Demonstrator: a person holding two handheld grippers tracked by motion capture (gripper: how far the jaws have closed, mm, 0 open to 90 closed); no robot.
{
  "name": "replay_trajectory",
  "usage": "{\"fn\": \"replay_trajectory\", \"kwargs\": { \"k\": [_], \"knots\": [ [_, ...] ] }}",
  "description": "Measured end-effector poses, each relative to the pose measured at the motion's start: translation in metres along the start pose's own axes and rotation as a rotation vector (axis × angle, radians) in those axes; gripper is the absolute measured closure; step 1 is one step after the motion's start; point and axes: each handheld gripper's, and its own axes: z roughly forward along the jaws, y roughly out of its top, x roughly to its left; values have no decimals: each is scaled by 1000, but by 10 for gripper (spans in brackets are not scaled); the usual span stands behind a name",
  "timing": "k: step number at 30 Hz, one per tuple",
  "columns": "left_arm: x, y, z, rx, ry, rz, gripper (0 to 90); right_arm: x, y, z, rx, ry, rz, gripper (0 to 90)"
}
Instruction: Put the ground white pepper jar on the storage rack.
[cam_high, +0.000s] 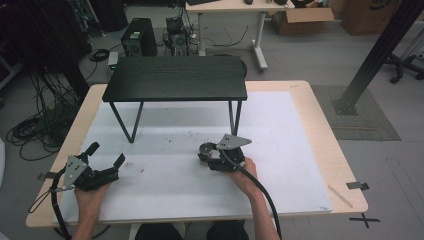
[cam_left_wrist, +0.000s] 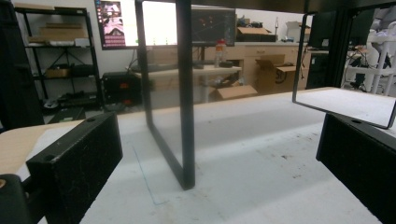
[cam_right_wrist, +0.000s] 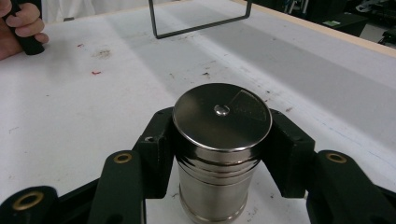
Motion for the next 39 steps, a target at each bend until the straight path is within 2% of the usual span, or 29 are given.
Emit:
{"fn": "replay_trajectory", "kwargs": {
  "k": [25, 31, 39],
  "knots": [
    [0, 0, 0, 0, 1, 1, 7, 0, 2, -3, -4, 10, 27, 491],
    [0, 0, 0, 0, 1, 1, 8, 2, 13, -9, -12, 19, 14, 490],
    [0, 0, 0, 0, 1, 1, 8, 7, 38, -15, -10, 32, -8, 491]
  ]
}}
